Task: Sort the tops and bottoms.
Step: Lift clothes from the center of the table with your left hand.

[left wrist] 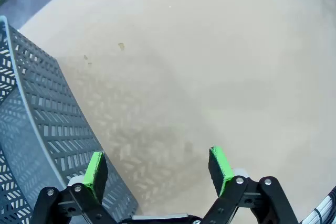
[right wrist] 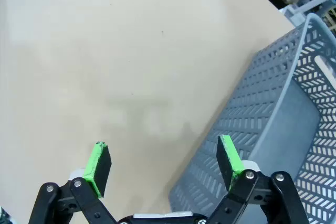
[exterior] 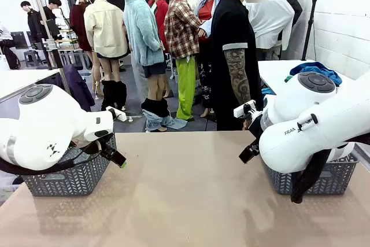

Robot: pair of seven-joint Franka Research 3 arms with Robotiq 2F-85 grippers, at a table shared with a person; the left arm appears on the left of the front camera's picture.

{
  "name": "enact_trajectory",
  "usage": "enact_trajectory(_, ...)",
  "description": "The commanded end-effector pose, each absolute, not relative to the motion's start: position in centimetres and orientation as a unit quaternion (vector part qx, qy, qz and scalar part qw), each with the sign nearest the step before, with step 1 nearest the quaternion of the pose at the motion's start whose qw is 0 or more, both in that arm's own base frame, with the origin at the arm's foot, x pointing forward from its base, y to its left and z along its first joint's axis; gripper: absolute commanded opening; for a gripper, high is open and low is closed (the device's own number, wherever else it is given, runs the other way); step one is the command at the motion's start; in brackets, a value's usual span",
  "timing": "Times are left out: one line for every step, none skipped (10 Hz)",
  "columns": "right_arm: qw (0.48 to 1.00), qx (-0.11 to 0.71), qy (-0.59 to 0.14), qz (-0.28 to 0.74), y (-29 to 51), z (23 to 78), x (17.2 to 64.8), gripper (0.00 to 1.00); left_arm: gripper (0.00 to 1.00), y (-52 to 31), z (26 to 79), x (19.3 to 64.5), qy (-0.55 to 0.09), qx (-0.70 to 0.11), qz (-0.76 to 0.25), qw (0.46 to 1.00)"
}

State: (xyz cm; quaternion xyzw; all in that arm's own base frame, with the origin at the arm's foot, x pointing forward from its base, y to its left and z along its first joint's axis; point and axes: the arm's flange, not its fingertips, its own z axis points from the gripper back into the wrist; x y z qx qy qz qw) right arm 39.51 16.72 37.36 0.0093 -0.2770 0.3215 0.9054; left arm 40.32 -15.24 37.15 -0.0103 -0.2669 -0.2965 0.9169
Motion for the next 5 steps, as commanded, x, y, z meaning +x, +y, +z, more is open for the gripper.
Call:
enact_trajectory(0.906,0.010,-0.277,0.321,16.70,37.35,39.51,1.00,1.00,-15.13,37.15,40.35,-0.267,-0.010,-0.295,0.917)
enact_trajectory(0.906,0.010,-0.277,0.321,16.70,37.35,39.51,1.00,1.00,-15.13,37.15,40.35,-0.267,-0.010,-0.295,0.917)
enact_trajectory(0.906,0.010,-0.277,0.321,16.70,37.35,39.51,1.00,1.00,-15.13,37.15,40.35,-0.267,-0.010,-0.295,0.917)
enact_trajectory(0.906,0.010,-0.277,0.321,16.70,37.35,39.51,1.00,1.00,-15.13,37.15,40.35,-0.267,-0.010,-0.295,0.917)
enact_trajectory(0.906,0.010,-0.277,0.321,16.70,37.35,39.51,1.00,1.00,-15.13,37.15,40.35,-0.267,-0.010,-0.295,0.917)
